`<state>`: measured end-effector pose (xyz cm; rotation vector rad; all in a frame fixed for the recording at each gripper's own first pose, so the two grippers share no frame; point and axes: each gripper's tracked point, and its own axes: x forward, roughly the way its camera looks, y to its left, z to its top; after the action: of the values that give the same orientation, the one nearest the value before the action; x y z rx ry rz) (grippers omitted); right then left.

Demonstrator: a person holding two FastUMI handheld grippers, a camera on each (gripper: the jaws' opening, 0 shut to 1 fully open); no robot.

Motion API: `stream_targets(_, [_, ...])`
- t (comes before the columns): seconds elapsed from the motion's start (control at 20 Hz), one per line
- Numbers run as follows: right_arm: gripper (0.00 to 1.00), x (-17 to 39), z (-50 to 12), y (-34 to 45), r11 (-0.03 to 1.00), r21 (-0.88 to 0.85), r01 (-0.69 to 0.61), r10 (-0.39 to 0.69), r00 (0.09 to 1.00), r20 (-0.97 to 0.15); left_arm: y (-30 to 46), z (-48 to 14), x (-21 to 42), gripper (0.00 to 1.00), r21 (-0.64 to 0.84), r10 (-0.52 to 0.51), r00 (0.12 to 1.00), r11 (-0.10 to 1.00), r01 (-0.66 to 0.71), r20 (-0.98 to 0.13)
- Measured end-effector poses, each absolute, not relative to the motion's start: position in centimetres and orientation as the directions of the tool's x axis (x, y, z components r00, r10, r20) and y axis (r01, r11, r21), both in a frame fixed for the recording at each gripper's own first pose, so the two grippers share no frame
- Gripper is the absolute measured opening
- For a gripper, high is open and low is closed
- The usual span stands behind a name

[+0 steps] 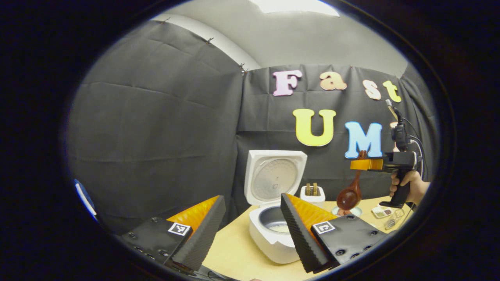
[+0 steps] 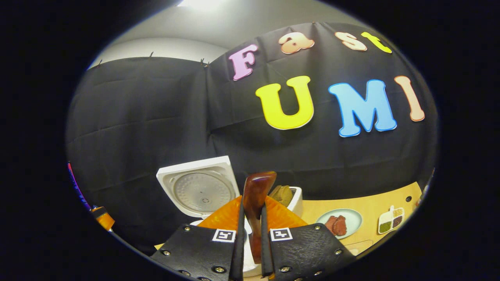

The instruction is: Close the left gripper, press the button to open the rice cooker; take a wooden spoon from the chopstick holder with the right hand, scoop a spoonful of rice and pour it into the rice cooker, then put the wooden spoon back into the chopstick holder.

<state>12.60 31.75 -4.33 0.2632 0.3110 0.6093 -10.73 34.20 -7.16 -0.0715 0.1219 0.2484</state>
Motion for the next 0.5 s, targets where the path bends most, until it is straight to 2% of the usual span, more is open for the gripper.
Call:
stream_targets(0.1, [0.18,13.1,-4.3,28.5,0.812,0.335,-0.478,0.560,0.801,-0.214,34.0,-7.1,-10.5,0.98,-0.052,0.213,0.970,0.974,-0.220,-0.118])
stream_targets(0.35, [0.18,14.2,-5.3,20.2,0.872,0.327,-0.365,0.449,0.862,-0.237,32.1,-6.5,-9.2,0.95,-0.057,0.153,0.984,0.986,-0.158,-0.095])
stream_targets(0.4, [0.18,14.4,-5.5,18.5,0.881,0.328,-0.340,0.426,0.872,-0.241,31.6,-6.3,-9.0,1.00,-0.056,0.142,0.986,0.988,-0.147,-0.092])
stream_targets(0.5, [0.18,14.4,-6.1,15.2,0.897,0.334,-0.289,0.380,0.891,-0.249,30.7,-6.1,-8.6,1.00,-0.053,0.122,0.989,0.991,-0.126,-0.087])
